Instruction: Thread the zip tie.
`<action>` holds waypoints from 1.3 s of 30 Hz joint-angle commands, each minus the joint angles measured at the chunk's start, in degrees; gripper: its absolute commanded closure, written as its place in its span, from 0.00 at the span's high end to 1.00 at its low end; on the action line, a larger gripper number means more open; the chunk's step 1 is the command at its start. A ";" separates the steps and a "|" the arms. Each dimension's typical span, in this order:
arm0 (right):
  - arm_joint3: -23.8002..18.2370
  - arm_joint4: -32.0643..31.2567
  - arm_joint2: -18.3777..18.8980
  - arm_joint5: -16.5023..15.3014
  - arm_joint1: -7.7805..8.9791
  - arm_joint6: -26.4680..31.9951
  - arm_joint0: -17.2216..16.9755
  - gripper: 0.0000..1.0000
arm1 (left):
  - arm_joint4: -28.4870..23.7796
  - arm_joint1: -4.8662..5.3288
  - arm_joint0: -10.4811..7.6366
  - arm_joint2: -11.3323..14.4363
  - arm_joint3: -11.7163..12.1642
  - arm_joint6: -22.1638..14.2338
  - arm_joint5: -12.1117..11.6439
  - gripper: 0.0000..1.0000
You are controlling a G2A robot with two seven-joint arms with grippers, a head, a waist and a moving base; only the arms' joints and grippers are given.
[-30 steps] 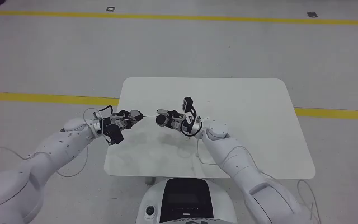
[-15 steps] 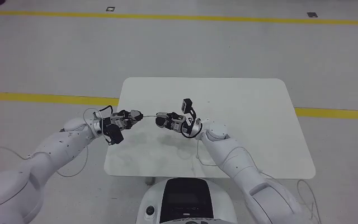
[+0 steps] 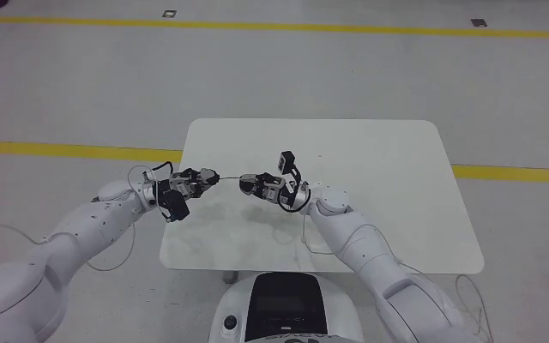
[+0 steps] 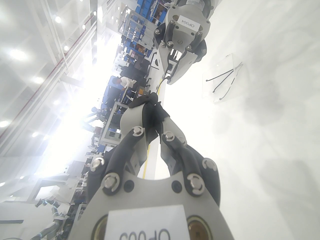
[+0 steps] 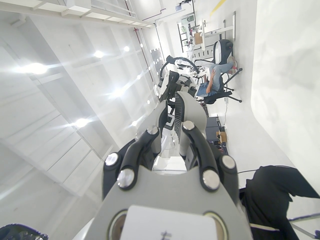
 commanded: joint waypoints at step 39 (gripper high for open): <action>-7.23 -0.79 2.66 -4.95 2.42 -1.38 -3.65 0.00 | -2.83 1.55 -0.90 -1.91 0.13 -2.90 -18.99 1.00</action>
